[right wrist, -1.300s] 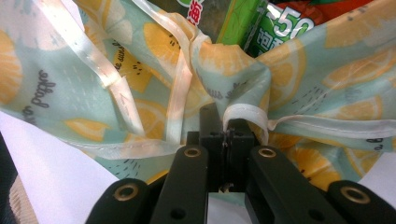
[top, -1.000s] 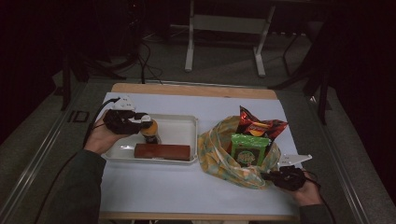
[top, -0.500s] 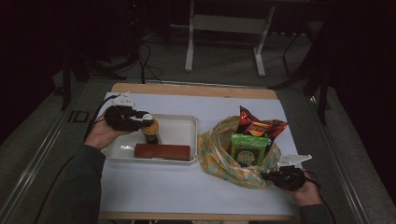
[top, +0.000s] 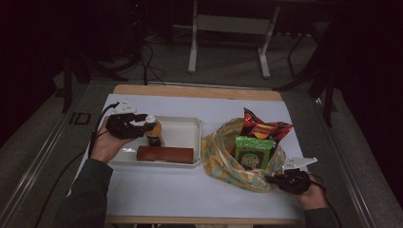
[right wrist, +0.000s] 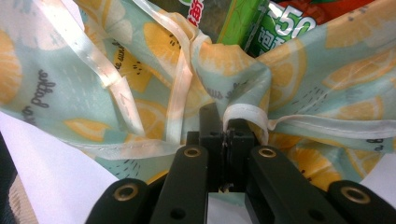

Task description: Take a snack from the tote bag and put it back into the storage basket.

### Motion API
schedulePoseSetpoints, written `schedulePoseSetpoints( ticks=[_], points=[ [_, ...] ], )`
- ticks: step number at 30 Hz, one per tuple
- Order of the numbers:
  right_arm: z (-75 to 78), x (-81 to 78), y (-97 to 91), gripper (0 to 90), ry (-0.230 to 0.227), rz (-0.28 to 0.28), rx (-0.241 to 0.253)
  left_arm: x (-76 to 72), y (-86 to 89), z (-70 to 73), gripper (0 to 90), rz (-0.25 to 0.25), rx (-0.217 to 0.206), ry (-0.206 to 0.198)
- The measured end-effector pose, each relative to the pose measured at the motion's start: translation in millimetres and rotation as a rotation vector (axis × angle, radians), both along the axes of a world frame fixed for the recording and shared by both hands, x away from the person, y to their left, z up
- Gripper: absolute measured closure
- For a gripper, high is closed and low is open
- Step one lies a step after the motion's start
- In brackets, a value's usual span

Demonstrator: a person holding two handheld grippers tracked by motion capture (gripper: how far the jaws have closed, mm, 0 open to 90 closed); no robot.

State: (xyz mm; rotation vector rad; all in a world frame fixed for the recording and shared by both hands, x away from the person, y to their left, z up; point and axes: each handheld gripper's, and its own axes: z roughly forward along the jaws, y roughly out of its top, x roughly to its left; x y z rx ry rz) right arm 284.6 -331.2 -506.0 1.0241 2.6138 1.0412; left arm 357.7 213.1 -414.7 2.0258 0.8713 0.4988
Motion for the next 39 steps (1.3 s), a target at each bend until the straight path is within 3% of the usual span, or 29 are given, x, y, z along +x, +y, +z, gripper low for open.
schedulePoseSetpoints(
  ticks=[6, 9, 11, 19, 25, 36, 39],
  points=[
    [-0.1, -0.1, -0.1, 88.8, 0.0, 0.002, 0.001, -1.8, -10.2, -2.1, 54.2, 0.022, 0.015, -0.028],
    [0.0, -0.1, -0.3, 88.8, 0.0, 0.002, 0.001, -1.5, -8.2, -1.5, 57.2, 0.016, 0.003, -0.025],
    [0.0, -0.2, -0.3, 88.8, 0.0, 0.003, 0.0, -0.2, -5.6, -0.9, 57.5, 0.005, -0.001, -0.018],
    [-0.2, -0.1, -0.2, 88.8, 0.002, 0.002, 0.001, 3.7, 0.9, 6.8, 57.9, -0.057, 0.047, 0.02],
    [-0.5, 0.0, -0.1, 88.7, 0.004, 0.002, 0.002, 7.2, 4.7, 9.5, 58.0, -0.068, 0.062, 0.041],
    [-0.7, 0.1, -0.1, 88.7, 0.005, 0.002, 0.002, 12.5, 8.8, 5.9, 57.4, -0.09, 0.018, 0.061],
    [-0.6, 0.0, -0.1, 88.8, 0.005, 0.002, 0.003, 12.2, 10.1, 3.6, 51.2, -0.077, 0.005, 0.069]
  ],
)
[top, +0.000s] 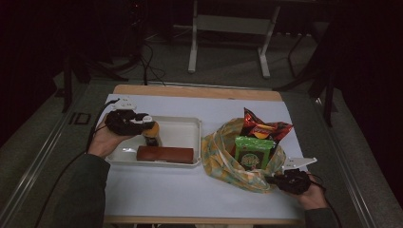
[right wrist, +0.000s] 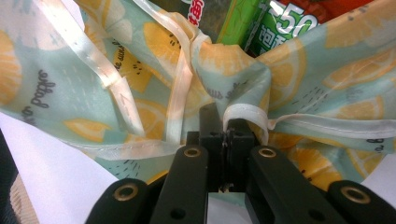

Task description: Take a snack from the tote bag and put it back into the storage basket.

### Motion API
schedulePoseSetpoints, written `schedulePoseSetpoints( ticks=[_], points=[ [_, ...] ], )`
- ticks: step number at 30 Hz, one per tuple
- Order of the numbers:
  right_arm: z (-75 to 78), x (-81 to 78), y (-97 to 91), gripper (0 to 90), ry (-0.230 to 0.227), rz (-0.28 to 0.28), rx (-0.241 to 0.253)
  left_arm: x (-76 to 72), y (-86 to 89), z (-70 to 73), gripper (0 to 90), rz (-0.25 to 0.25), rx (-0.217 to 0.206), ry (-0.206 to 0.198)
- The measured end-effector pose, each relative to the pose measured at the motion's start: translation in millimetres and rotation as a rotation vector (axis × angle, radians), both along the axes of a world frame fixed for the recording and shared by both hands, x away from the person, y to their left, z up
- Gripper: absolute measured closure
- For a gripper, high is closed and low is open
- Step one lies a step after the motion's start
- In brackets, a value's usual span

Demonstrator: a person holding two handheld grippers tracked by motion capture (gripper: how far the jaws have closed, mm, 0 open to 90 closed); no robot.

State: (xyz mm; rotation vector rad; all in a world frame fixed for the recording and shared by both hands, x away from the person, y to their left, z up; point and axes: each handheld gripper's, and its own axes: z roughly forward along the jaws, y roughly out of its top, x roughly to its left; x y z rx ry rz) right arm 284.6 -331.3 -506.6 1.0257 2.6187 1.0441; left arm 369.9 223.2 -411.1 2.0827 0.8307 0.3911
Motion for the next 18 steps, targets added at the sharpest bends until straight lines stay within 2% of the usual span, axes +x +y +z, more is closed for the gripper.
schedulePoseSetpoints(
  ticks=[4, 7, 13, 18],
  points=[
    [-0.3, 0.3, 0.0, 88.8, 0.001, 0.001, 0.001, -2.2, 3.4, 2.3, 43.3, 0.016, -0.033, -0.01],
    [-0.5, 0.5, 0.1, 88.7, 0.001, 0.003, -0.001, -4.2, 5.7, 6.6, 41.0, 0.024, -0.061, -0.03],
    [-0.6, 0.4, 0.2, 88.8, 0.003, 0.003, -0.002, -7.8, 5.9, 11.7, 42.8, 0.026, -0.086, -0.05],
    [-0.7, 0.8, -0.1, 88.8, 0.003, 0.006, -0.001, -11.4, -0.9, 22.6, 43.6, 0.011, -0.094, -0.084]
  ],
)
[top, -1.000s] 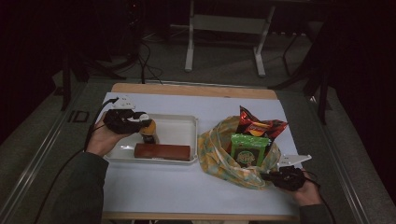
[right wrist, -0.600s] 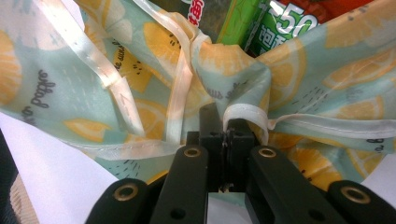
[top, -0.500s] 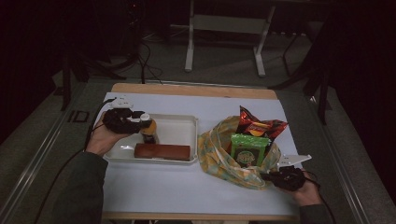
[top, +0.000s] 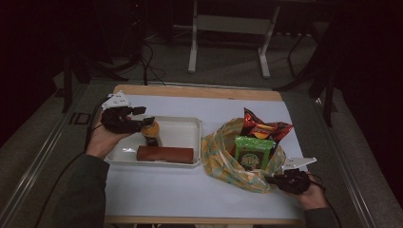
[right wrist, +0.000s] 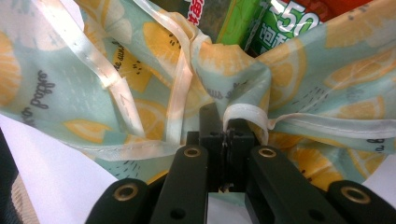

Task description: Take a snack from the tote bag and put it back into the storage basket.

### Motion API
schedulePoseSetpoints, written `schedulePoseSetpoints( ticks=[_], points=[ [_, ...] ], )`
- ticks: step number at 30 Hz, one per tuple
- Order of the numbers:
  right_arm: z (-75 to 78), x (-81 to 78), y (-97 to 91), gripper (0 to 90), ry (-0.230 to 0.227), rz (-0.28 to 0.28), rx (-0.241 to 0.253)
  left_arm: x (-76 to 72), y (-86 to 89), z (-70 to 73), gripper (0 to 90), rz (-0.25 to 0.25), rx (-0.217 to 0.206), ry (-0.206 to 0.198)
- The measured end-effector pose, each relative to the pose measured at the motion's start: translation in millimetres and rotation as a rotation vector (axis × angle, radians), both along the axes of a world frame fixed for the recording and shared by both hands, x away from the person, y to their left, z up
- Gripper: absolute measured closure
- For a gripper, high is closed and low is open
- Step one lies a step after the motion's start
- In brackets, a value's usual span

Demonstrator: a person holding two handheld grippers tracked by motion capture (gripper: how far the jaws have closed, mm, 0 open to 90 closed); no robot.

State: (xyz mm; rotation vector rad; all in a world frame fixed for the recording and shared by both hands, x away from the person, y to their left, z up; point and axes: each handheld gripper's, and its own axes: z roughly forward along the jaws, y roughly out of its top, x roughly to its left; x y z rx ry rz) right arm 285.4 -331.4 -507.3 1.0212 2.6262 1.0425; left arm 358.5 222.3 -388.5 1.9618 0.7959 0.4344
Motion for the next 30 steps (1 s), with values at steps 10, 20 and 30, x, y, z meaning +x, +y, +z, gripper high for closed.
schedulePoseSetpoints(
  ticks=[10, 20, 30],
  points=[
    [-0.1, -0.2, 0.1, 88.8, 0.0, -0.001, -0.002, -8.3, -22.6, 17.1, 45.2, -0.049, 0.024, -0.029],
    [0.1, 0.0, -0.3, 88.4, -0.007, -0.001, 0.0, -13.0, -53.0, 20.0, 45.2, -0.11, 0.041, -0.03],
    [4.5, 0.7, -2.3, 83.3, -0.032, -0.022, -0.003, -13.6, -76.2, 19.9, 45.2, -0.159, 0.059, -0.035]
  ],
)
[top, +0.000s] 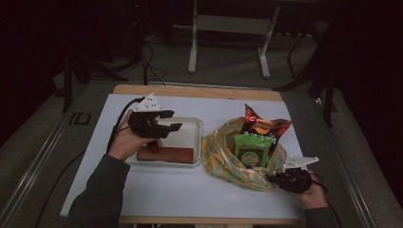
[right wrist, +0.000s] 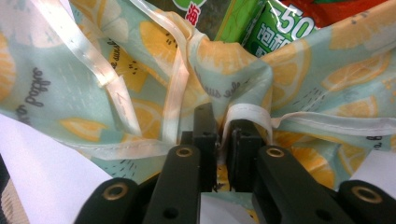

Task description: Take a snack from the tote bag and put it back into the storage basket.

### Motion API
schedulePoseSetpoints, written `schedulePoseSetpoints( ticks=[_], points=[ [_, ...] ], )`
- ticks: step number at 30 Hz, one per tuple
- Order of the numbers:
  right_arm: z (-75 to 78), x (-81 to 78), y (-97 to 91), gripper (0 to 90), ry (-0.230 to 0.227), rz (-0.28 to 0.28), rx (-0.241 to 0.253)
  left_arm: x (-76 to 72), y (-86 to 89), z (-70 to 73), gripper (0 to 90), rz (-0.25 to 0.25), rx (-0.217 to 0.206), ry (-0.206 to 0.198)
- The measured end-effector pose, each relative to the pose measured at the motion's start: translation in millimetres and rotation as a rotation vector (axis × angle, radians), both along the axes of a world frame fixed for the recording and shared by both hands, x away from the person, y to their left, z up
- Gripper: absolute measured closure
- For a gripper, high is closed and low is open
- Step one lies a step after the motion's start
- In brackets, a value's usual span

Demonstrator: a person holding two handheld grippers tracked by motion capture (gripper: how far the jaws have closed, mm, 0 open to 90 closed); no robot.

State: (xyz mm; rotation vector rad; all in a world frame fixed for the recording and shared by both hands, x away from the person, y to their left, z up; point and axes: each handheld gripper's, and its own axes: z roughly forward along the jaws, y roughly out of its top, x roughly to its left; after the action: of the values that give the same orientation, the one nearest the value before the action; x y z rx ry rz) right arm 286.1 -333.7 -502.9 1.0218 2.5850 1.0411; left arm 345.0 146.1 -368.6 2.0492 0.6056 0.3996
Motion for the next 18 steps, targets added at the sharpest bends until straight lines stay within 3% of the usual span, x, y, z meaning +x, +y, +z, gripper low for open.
schedulePoseSetpoints(
  ticks=[5, 18],
  points=[
    [2.0, -0.3, 0.4, 82.9, -0.005, 0.001, -0.005, -0.6, -7.7, -1.1, 45.2, -0.014, -0.006, 0.003],
    [-1.0, -0.1, 1.3, 88.2, 0.008, 0.02, -0.007, 2.2, -52.9, -14.3, 47.1, -0.11, -0.018, 0.043]
  ],
)
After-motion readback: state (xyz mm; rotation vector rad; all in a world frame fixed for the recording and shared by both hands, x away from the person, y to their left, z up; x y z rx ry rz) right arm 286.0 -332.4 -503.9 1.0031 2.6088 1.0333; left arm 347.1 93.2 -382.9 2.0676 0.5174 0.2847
